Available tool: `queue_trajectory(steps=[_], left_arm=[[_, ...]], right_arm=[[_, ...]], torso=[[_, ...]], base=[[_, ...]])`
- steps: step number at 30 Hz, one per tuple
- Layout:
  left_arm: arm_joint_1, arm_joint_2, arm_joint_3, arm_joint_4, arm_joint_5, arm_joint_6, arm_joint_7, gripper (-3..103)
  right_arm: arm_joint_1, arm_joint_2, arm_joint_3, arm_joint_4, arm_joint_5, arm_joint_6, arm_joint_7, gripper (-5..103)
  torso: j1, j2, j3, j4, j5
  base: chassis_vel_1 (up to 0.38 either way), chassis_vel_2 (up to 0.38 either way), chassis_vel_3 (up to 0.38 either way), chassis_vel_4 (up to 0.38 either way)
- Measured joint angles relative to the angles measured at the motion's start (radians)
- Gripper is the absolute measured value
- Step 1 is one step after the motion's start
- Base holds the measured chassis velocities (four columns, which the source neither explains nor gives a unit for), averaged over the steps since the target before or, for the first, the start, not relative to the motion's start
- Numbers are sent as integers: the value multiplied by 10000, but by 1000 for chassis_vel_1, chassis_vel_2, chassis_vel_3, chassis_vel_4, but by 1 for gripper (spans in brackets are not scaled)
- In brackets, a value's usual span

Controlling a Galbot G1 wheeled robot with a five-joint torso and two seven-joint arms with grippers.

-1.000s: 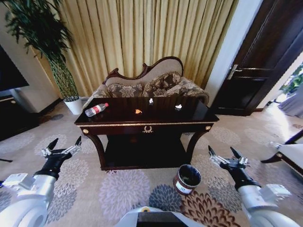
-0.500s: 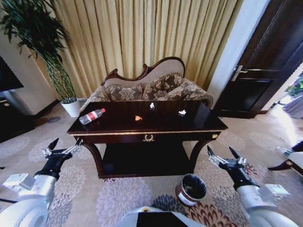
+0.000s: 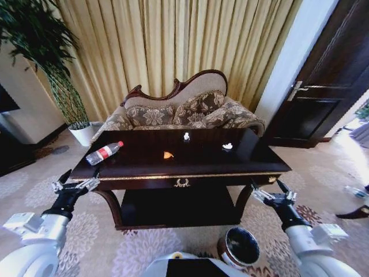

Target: Move to the front of the table and place the trash on the table into the trash bin.

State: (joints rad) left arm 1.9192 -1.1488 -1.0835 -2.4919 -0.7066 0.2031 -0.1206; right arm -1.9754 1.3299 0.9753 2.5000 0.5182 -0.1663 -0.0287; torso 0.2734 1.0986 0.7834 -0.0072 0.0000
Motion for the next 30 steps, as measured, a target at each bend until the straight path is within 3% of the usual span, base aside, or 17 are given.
queue_trajectory(steps=[3, 4, 6, 8, 10, 11, 12, 14, 20, 24, 29, 30], left_arm=[[65, 5, -43, -65, -82, 6, -93, 100], [65, 5, -43, -65, -82, 6, -93, 100], [236, 16, -238, -80, -131, 15, -134, 100], [266, 13, -276, -80, -134, 14, -135, 100], [533, -57, -492, -86, -143, 17, -134, 100], [612, -82, -538, -86, -143, 16, -131, 100], [895, -193, -648, -87, -139, -10, -104, 100], [1060, -360, -681, -86, -97, -73, -104, 100], [1317, -552, -890, -87, -110, -147, -84, 100], [1603, -655, -1255, -86, -196, -255, 60, 100], [1645, -671, -1302, -86, -198, -271, 62, 100], [1685, -694, -1317, -85, -198, -275, 61, 100]], right_arm=[[441, -989, -53, 1, 672, -665, 736, 100], [441, -989, -53, 1, 672, -665, 736, 100], [990, -2016, 275, 2, 1701, -1400, 1424, 100], [1107, -2234, 342, 1, 1919, -1549, 1565, 100], [1820, -3372, 480, -139, 3146, -2332, 2387, 100], [2023, -3691, 476, -278, 3444, -2491, 2563, 100], [2578, -4600, 360, -822, 3763, -2742, 2717, 100], [3161, -5249, 89, -1414, 3851, -3016, 2715, 100], [4328, -5780, -713, -2295, 3916, -3125, 2728, 100], [6208, -6163, -2472, -3478, 4531, -3266, 3062, 100], [6989, -6204, -3209, -3866, 4685, -3313, 3171, 100], [7630, -6189, -3791, -4206, 4708, -3318, 3221, 100]], torso=[[2, -1, 1, 1, -1], [2, -1, 1, 1, -1], [-1, 1, -2, 1, 2], [-3, 1, -3, 2, 3], [-7, 5, -4, 2, 3], [-7, 6, -4, 3, 4], [-6, 4, -2, 4, 5], [-2, 1, 0, 0, 1], [-4, 2, -2, 1, 0], [-3, 1, 0, 2, 5], [-3, 1, 0, 3, -2], [-2, 1, 0, 2, -2]], base=[[-50, 70, 74, -61], [-26, 57, 57, -34], [0, 0, 0, 0], [0, 0, 0, 0], [0, 0, 0, 0], [0, 0, 0, 0], [0, 0, 0, 0], [0, 0, 0, 0], [0, 0, 0, 0], [0, 0, 0, 0], [0, 0, 0, 0], [0, 0, 0, 0]])
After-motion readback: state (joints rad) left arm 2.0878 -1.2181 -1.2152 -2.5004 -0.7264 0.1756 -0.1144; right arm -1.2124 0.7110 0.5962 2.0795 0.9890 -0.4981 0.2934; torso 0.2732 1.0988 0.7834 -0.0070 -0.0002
